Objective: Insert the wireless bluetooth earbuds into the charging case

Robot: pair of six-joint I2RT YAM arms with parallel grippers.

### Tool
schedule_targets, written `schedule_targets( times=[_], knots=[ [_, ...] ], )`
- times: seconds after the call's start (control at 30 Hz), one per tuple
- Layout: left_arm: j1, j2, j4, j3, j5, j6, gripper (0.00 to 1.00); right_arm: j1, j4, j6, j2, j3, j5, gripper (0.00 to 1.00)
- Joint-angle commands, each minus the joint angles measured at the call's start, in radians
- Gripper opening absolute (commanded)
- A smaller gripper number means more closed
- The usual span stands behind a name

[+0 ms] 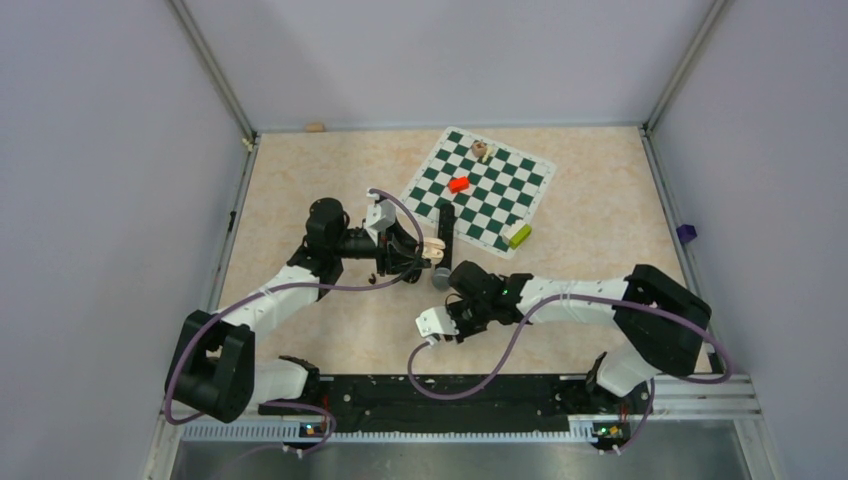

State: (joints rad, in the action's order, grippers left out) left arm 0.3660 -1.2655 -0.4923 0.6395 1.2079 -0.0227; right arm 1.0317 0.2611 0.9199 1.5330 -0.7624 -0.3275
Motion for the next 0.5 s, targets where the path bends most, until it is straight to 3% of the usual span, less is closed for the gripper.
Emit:
schedule_targets(
  times=[0.0, 0.13, 0.47],
  knots=[
    [-0.003, 0.016, -0.017, 0.04, 0.017, 0.015, 0.0, 0.016, 0.006, -0.001, -0.008, -0.053, -0.01, 0.11],
    [-0.003, 0.02, -0.013, 0.039, 0.017, 0.015, 0.0, 0.017, 0.035, 0.007, -0.076, -0.067, -0.007, 0.06],
    [-0.004, -0.005, -0.022, 0.039, 0.003, 0.011, 0.0, 0.008, 0.181, 0.035, -0.249, -0.243, -0.015, 0.05]
  ],
)
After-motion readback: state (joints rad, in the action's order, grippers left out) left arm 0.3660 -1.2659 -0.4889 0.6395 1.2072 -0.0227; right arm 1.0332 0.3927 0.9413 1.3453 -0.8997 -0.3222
